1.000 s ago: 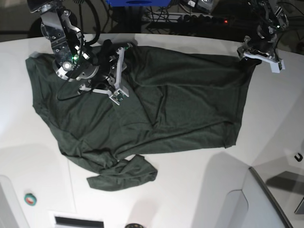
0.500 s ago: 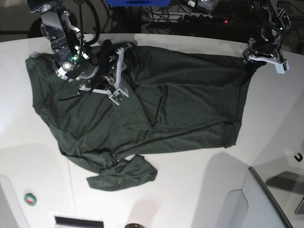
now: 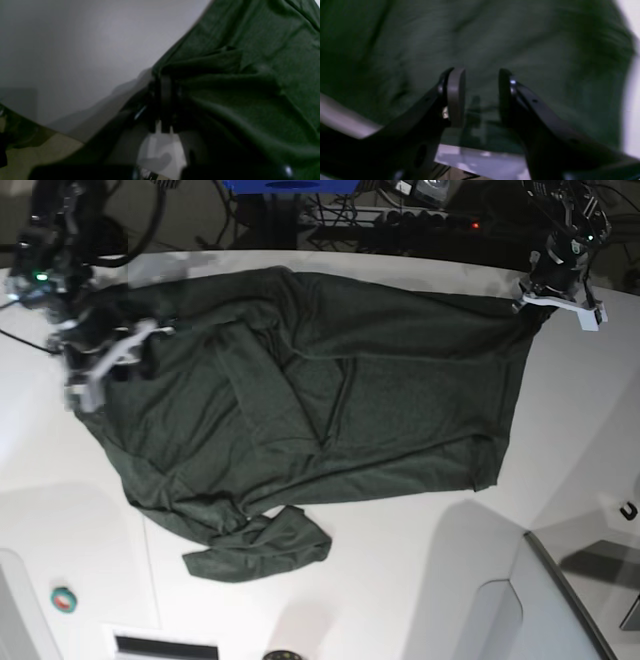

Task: Layout the t-shirt on the table in an organized manner, then fold the t-shirt properly
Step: 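Carry the shirt fabric with the right gripper back to the edge corner, then hold the shirt edge with both grippers and lift it off the table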

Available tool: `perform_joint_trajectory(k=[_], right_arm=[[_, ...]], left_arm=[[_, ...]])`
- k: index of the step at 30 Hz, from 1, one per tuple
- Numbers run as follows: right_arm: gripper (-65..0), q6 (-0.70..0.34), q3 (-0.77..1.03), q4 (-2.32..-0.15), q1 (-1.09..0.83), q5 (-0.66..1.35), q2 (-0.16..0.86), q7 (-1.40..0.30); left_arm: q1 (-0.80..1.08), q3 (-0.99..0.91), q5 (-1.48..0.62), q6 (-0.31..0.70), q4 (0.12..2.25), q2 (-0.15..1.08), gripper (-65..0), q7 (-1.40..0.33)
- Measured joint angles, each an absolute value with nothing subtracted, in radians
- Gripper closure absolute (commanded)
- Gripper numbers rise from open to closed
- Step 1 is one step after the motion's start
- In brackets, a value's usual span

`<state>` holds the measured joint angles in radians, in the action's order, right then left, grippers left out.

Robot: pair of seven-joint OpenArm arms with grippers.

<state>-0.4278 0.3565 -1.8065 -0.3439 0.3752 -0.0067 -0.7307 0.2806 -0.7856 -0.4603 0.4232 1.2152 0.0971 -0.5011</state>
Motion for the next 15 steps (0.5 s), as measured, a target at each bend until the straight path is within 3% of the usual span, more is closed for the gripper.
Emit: perform_joint_trajectory(k=[4,9,15], right_arm=[[-37.8,-0.429,0.588,-1.793,-0.345,0.48,-0.014,-0.828],[-38.9,-0.429,0.776,-1.671,-0.354,0.584,-0.011,-0.869],[-38.6,-0.556,0.77,-1.563,-0.355,0.604,-0.001,-0.882]], left_arm=[[0.281,-0.786,-0.459,0.423,1.222,0.096,0.0,-0.509],[0.286,-0.786,-0.458,0.423,1.229,0.094,0.0,-0.513],[0.339,-0.784,-0.434,0.419,1.328,0.085,0.0,-0.554]])
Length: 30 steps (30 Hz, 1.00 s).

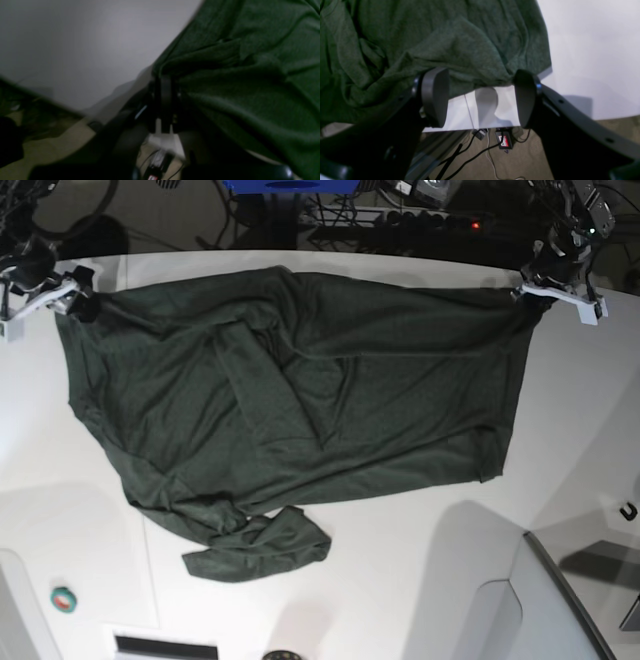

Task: Layout the t-shirt on the table in an organized manner, then fold the t-shirt properly
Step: 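Hold the shirt edge with both grippers and lift it off the table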

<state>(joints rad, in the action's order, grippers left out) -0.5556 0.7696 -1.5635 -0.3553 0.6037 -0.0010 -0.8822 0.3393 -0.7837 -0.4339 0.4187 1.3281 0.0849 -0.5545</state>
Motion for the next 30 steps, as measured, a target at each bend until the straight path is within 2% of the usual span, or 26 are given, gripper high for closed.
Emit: perform_joint_trajectory(k=[6,13,21,30], right_arm=[[-38.3,-0.558,0.77,-1.497,-0.36,0.599,0.001,-0.887],[-38.3,-0.562,0.743,-1.596,-0.424,0.597,0.004,-0.885],[-38.3,-0.562,0.736,-1.422,-0.361,0.609,0.004,-0.867],[-38.3,-0.566,0.741,-1.392,-0.316,0.605,0.062,-0.869]], left_arm=[[0.342,-0.786,-0.435,0.419,1.349,0.089,0.0,-0.55],[0.355,-0.79,-0.435,0.419,1.351,0.11,0.0,-0.557],[0.377,-0.79,-0.438,0.42,1.432,0.116,0.0,-0.557],[0.387,-0.791,-0.438,0.42,1.443,0.14,0.0,-0.558]])
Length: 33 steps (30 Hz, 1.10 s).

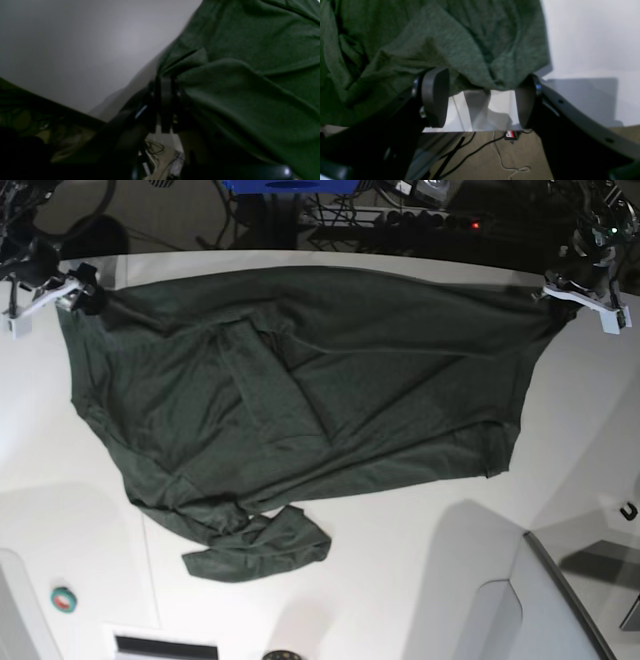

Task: Layout the t-shirt on the table in an organized manner, then fold the t-shirt properly
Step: 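Hold the shirt edge with both grippers and lift it off the table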

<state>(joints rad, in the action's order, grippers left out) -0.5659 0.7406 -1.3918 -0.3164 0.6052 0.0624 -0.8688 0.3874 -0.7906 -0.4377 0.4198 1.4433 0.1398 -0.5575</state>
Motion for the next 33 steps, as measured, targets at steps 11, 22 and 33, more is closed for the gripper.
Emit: perform_joint_trajectory(k=[11,22,33], right_arm=[[-38.3,-0.566,0.734,-1.394,-0.326,0.607,0.046,-0.879],[-38.3,-0.566,0.735,-1.42,-0.31,0.606,0.03,-0.909],[-38.3,-0.566,0.735,-1.378,-0.289,0.61,0.033,-0.906]], left_arm=[[0.403,-0.786,-0.438,0.419,1.444,0.133,0.0,-0.558],[0.402,-0.786,-0.437,0.419,1.444,0.133,0.0,-0.558],[0.403,-0.786,-0.437,0.419,1.444,0.133,0.0,-0.558]])
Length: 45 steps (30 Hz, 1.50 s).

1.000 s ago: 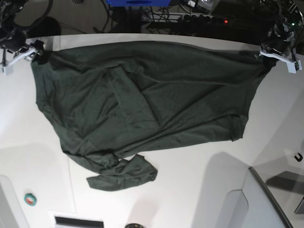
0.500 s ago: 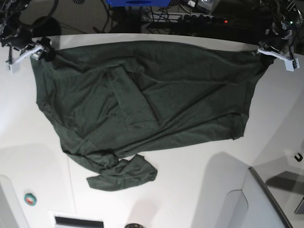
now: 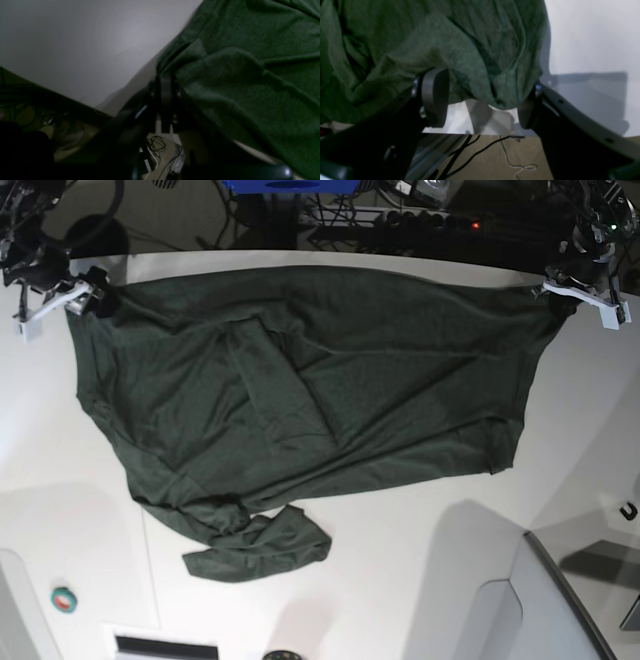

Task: Layout the t-shirt on the table in an organized manner, then fold the t-shirt properly
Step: 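Hold the shirt edge with both grippers and lift it off the table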

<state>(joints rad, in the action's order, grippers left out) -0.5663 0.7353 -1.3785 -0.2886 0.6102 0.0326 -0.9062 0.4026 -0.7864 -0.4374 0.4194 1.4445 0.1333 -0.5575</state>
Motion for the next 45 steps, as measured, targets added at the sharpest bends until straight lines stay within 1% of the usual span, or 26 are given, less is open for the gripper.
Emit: perform_joint_trajectory(k=[4,5,6,7,9,10,11,13,15,17,20,24,28,30,32,35,45], right_arm=[[-37.8,-0.566,0.735,-1.378,-0.286,0.61,0.033,-0.907],[-35.7,-0.566,0.735,-1.378,-0.286,0.609,0.033,-0.907],[-31.8,-0.566,0.735,-1.377,-0.286,0.61,0.033,-0.907],[-25.2,-0.566,0.735,-1.374,-0.286,0.61,0.033,-0.908],[-9.2,-0.566,0.735,-1.373,-0.283,0.604,0.033,-0.914],[-2.6,-0.566,0.735,-1.373,-0.282,0.605,0.033,-0.913],[0.0,-0.566,0.735,-1.373,-0.281,0.606,0.033,-0.913],[-1.7,-0.566,0.735,-1.373,-0.28,0.606,0.033,-0.913],[0.0,-0.567,0.735,-1.382,-0.281,0.603,0.033,-0.915],[-0.2,-0.566,0.735,-1.422,-0.283,0.605,0.035,-0.943],[-0.2,-0.566,0.74,-1.511,-0.28,0.607,0.039,-1.028],[-0.2,-0.566,0.742,-1.627,-0.281,0.612,0.035,-1.129],[-0.2,-0.566,0.743,-1.727,-0.283,0.612,0.03,-1.235],[-0.2,-0.566,0.761,-1.757,-0.28,0.622,0.029,-1.254],[-0.2,-0.565,0.823,-1.768,-0.276,0.623,0.019,-1.266],[-0.2,-0.566,0.875,-1.767,-0.289,0.603,0.016,-1.287],[-0.2,-0.566,0.871,-1.765,-0.315,0.607,0.006,-1.287]], left_arm=[[0.403,-0.786,-0.437,0.419,1.444,0.133,0.0,-0.558],[0.403,-0.786,-0.437,0.419,1.444,0.133,0.0,-0.558],[0.403,-0.786,-0.437,0.419,1.444,0.134,0.0,-0.558],[0.403,-0.786,-0.437,0.419,1.444,0.134,0.0,-0.558],[0.403,-0.786,-0.437,0.419,1.444,0.134,0.0,-0.558],[0.403,-0.786,-0.437,0.419,1.444,0.134,0.0,-0.558],[0.403,-0.786,-0.437,0.419,1.444,0.134,0.0,-0.558],[0.403,-0.786,-0.437,0.419,1.444,0.134,0.0,-0.558],[0.403,-0.786,-0.437,0.419,1.444,0.134,0.0,-0.558],[0.411,-0.786,-0.439,0.419,1.446,0.134,0.0,-0.557],[0.439,-0.786,-0.432,0.419,1.493,0.134,0.0,-0.572],[0.447,-0.79,-0.434,0.418,1.608,0.136,0.0,-0.693],[0.449,-0.791,-0.441,0.42,1.717,0.137,0.0,-0.734],[0.447,-0.81,-0.447,0.428,1.741,0.134,0.0,-0.773],[0.44,-0.869,-0.446,0.427,1.745,0.127,0.0,-0.799],[0.444,-0.903,-0.441,0.423,1.742,0.137,0.0,-0.805],[0.485,-0.898,-0.443,0.424,1.741,0.131,0.0,-0.803]])
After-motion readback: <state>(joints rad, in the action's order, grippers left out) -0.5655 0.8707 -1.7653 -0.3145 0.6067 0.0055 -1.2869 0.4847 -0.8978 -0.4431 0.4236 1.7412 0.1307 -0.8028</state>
